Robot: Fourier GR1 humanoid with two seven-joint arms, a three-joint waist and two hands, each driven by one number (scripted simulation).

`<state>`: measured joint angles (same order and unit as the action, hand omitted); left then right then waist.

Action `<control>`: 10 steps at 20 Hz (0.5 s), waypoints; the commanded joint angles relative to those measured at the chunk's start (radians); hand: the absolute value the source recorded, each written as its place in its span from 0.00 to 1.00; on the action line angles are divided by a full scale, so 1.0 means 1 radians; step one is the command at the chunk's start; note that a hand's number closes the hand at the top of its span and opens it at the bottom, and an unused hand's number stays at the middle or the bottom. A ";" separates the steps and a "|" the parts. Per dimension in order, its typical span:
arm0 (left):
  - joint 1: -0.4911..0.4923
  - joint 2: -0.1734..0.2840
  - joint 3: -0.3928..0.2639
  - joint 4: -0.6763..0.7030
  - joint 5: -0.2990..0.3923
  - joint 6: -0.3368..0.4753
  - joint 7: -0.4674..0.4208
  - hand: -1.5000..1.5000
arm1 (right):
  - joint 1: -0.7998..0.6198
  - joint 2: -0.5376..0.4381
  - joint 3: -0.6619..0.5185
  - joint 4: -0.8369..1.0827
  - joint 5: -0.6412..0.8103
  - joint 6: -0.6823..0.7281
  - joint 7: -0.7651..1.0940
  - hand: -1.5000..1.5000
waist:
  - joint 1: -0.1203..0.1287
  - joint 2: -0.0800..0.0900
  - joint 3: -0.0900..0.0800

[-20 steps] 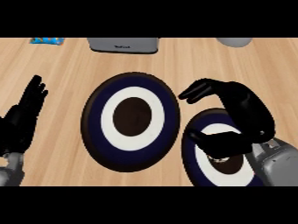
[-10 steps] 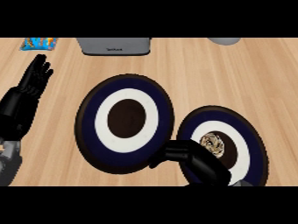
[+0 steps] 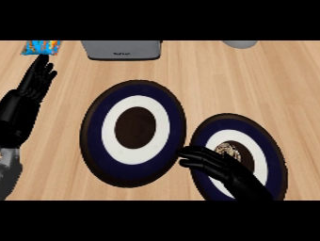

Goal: Pick the cupcake from the plate and place it in the plate

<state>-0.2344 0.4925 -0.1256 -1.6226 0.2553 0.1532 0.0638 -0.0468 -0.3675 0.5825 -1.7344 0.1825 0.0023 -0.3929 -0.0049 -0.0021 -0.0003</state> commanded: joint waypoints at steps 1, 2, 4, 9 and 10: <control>-0.001 -0.010 -0.001 0.024 -0.021 0.005 -0.002 0.50 | -0.015 -0.144 -0.041 -0.155 0.091 0.029 0.150 0.00 | -0.016 -0.004 -0.002; -0.012 0.010 0.030 0.053 0.004 -0.029 -0.021 0.50 | -0.076 -0.157 -0.054 -0.124 0.113 0.061 0.211 0.00 | -0.008 -0.001 -0.003; -0.008 0.020 0.028 0.007 0.003 -0.023 0.011 0.50 | -0.078 -0.215 -0.048 -0.155 0.176 0.089 0.322 0.00 | -0.003 -0.006 -0.003; -0.020 0.015 0.032 0.001 0.009 -0.028 0.021 0.50 | -0.185 -0.328 -0.026 -0.229 0.231 0.297 0.613 0.00 | 0.009 -0.007 -0.005; -0.025 0.008 0.027 0.018 0.010 -0.030 0.023 0.50 | -0.203 -0.375 -0.046 -0.277 0.204 0.363 0.650 0.00 | -0.002 -0.007 -0.006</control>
<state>-0.2519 0.4961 -0.1058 -1.6012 0.2551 0.1325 0.0690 -0.1872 -0.6459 0.5441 -1.9322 0.3740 0.2176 0.0771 -0.0082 -0.0073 -0.0047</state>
